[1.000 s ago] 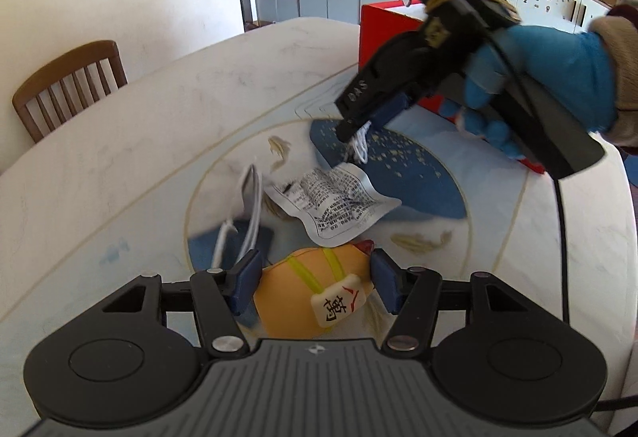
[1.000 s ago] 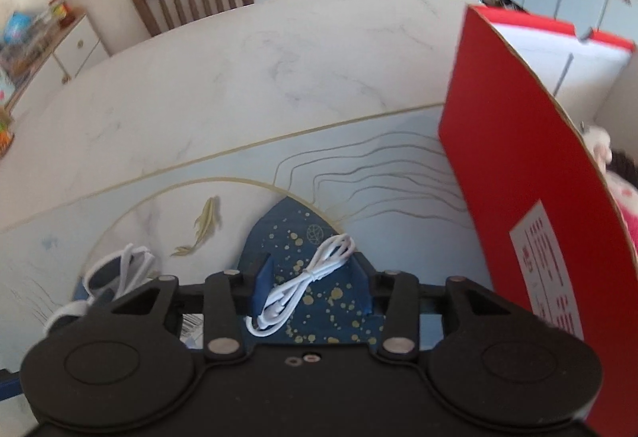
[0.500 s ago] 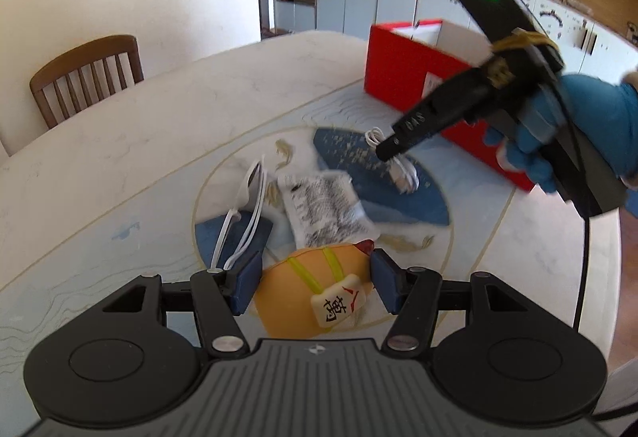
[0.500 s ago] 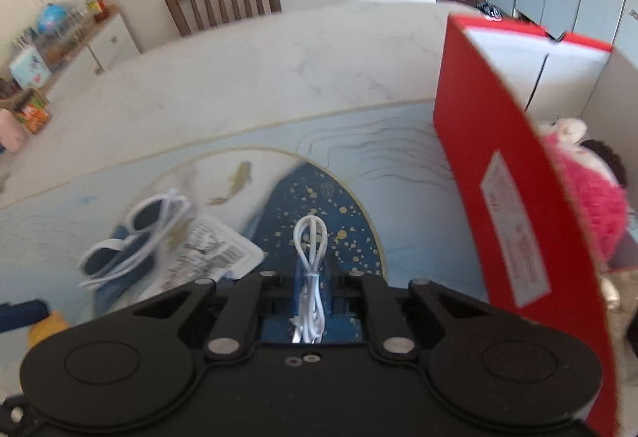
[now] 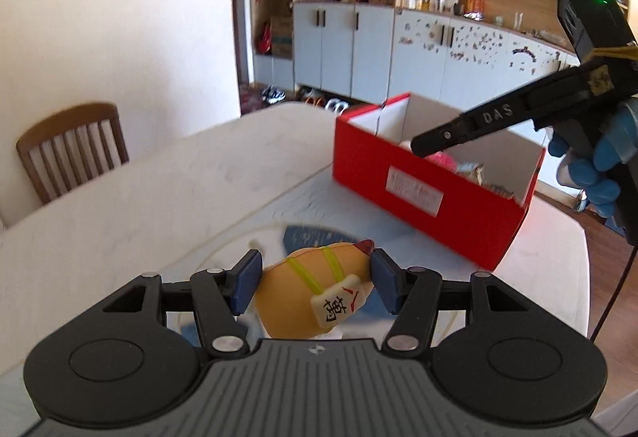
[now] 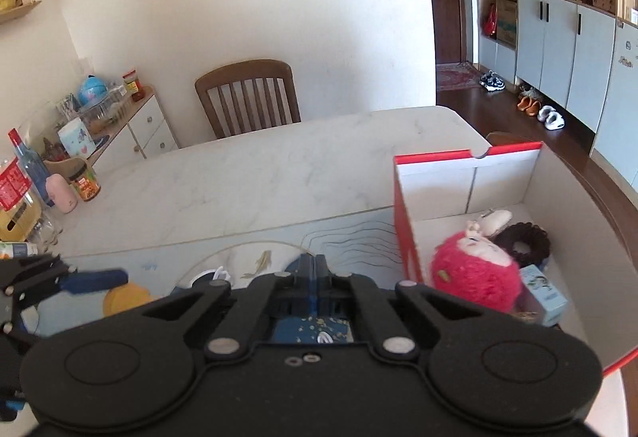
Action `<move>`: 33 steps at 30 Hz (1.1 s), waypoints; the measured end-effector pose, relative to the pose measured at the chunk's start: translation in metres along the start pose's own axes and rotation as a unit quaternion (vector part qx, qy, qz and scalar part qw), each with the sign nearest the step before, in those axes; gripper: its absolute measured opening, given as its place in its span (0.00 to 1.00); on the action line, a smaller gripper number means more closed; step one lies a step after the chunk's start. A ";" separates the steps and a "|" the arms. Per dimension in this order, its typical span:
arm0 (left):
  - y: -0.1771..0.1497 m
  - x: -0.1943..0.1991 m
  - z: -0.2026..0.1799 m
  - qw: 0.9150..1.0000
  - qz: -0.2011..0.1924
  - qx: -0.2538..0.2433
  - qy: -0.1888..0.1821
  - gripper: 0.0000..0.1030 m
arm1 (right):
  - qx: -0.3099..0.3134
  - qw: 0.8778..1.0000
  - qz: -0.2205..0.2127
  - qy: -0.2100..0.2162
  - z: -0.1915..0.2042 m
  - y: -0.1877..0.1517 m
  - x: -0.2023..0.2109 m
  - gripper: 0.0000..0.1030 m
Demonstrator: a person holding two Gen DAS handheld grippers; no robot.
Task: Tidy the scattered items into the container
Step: 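Carry the cable and duck plush over the red box and lower them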
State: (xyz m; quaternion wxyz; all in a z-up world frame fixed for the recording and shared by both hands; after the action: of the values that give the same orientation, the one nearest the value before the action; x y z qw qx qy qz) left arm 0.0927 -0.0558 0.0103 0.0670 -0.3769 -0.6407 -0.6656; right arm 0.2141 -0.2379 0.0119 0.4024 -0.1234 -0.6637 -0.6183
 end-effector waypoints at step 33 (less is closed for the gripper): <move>-0.052 0.008 -0.002 0.997 0.048 0.065 0.007 0.57 | 0.097 0.990 0.096 -0.028 0.035 -0.078 -0.117 1.00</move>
State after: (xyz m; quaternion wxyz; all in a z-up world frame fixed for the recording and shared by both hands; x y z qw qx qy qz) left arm 0.0562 -0.0450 -0.0266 0.1281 -0.3973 -0.6632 -0.6212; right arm 0.2243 -0.1823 -0.1213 0.4516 -0.1644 -0.7162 -0.5060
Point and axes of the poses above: each gripper's, at about its wrist camera, not at the fingertips, and x roughly against the way its jaws point, z to its left, y to its top, the point moved 1 cm from there along -x, roughly the way its jaws point, and after that the axes turned 11 degrees about -y, right-handed, at the moved point
